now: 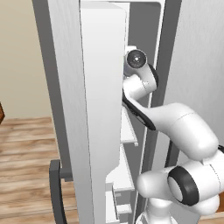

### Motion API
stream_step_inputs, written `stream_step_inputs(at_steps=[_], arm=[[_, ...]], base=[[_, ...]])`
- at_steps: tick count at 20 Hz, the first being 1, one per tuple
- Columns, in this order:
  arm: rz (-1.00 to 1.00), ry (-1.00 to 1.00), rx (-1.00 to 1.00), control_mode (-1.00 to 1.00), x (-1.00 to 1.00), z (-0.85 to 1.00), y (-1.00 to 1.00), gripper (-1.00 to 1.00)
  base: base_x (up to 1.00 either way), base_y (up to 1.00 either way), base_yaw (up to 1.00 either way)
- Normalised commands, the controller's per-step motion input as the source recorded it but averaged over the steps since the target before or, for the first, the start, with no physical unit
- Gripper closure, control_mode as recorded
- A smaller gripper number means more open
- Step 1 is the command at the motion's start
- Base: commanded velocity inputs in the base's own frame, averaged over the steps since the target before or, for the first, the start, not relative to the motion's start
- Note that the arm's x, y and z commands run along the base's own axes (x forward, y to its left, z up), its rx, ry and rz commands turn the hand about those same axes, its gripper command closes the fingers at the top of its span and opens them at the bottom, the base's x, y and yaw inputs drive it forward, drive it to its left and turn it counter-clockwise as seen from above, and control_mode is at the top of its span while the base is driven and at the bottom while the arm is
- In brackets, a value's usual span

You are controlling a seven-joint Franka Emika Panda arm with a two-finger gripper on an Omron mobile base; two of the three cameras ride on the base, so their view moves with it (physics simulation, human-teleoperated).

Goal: Open the freezer door, pick up the ice cube tray from the freezer, and place it on the dining counter.

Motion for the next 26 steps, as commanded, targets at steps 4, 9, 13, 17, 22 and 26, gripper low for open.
stream_step_inputs(at_steps=[4, 9, 13, 17, 22, 26], arm=[[0.0, 0.03, -0.02, -1.0, 0.41, -0.15, 0.15, -1.0], [0.0, 0.02, -0.02, -1.0, 0.37, -0.18, 0.18, -1.0], [0.0, 0.0, 0.0, -1.0, 0.1, -0.03, 0.01, -1.0], [0.0, 0.0, 0.0, -1.0, 0.0, 0.0, 0.0, -1.0], [0.0, 0.0, 0.0, -1.0, 0.0, 0.0, 0.0, -1.0], [0.0, 0.0, 0.0, -1.0, 0.0, 0.0, 0.0, 1.0]], base=[[0.0, 0.0, 0.0], [0.0, 0.0, 0.0], [0.0, 0.0, 0.0], [0.0, 0.0, 0.0], [0.0, 0.0, 0.0], [0.0, 0.0, 0.0]])
